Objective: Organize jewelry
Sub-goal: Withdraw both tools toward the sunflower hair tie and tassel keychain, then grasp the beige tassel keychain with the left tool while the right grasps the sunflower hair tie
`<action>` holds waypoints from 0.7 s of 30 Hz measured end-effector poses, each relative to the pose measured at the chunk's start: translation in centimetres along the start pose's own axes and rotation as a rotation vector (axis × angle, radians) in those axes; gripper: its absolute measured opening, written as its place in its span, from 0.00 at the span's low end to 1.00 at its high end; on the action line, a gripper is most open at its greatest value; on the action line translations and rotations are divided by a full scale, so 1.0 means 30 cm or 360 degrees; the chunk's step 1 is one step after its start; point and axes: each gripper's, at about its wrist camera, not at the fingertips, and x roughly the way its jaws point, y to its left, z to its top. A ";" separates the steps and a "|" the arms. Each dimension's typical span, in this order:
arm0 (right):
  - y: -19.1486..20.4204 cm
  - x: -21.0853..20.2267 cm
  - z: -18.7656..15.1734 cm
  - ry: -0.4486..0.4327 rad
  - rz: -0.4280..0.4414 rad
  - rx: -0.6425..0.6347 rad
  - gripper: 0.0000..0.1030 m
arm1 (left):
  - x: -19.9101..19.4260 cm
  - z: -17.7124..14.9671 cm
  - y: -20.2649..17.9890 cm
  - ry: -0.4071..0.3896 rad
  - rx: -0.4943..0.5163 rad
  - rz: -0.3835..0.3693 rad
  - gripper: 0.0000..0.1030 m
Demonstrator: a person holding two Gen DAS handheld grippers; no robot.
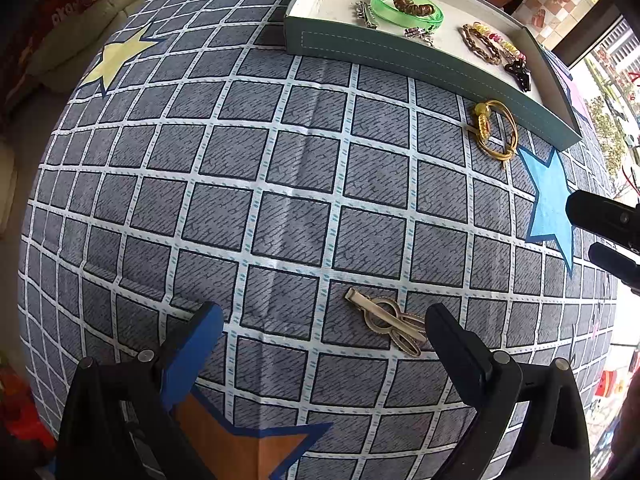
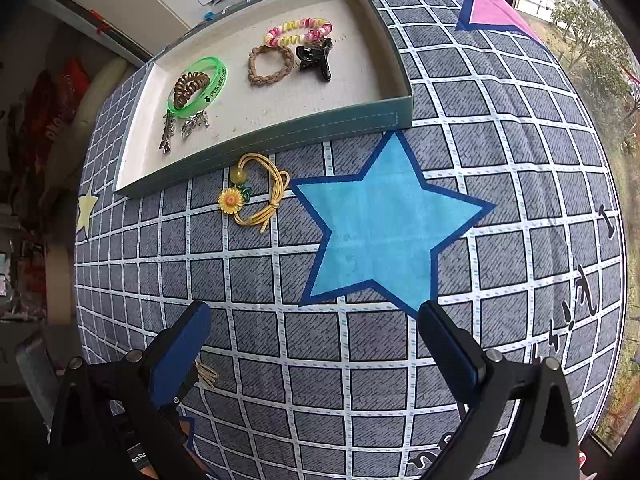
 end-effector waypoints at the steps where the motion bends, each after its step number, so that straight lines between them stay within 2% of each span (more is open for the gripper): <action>1: 0.007 0.002 0.009 -0.0007 -0.0008 -0.0014 1.00 | 0.000 -0.002 -0.004 -0.0001 -0.0005 0.0000 1.00; 5: 0.041 0.020 0.058 -0.0027 -0.0026 -0.0065 1.00 | 0.012 -0.003 -0.038 0.0010 -0.0017 0.0038 0.99; 7: 0.062 0.031 0.083 -0.0036 -0.0033 -0.0098 1.00 | 0.023 0.002 -0.060 0.0005 -0.0020 0.0070 0.95; 10: 0.104 0.055 0.120 -0.0052 -0.0035 -0.0161 1.00 | 0.032 -0.005 -0.105 -0.0014 -0.0012 0.0095 0.94; 16: 0.166 0.120 0.186 -0.0063 -0.0087 -0.0243 0.99 | 0.050 0.009 -0.225 -0.0061 0.0022 0.0097 0.85; 19: 0.187 0.151 0.208 -0.0062 -0.0121 -0.0257 0.96 | 0.037 0.013 -0.288 -0.0081 0.0060 0.0091 0.78; 21: 0.206 0.170 0.215 -0.0059 -0.0157 -0.0278 0.88 | 0.034 0.011 -0.330 -0.0091 0.0085 0.0086 0.74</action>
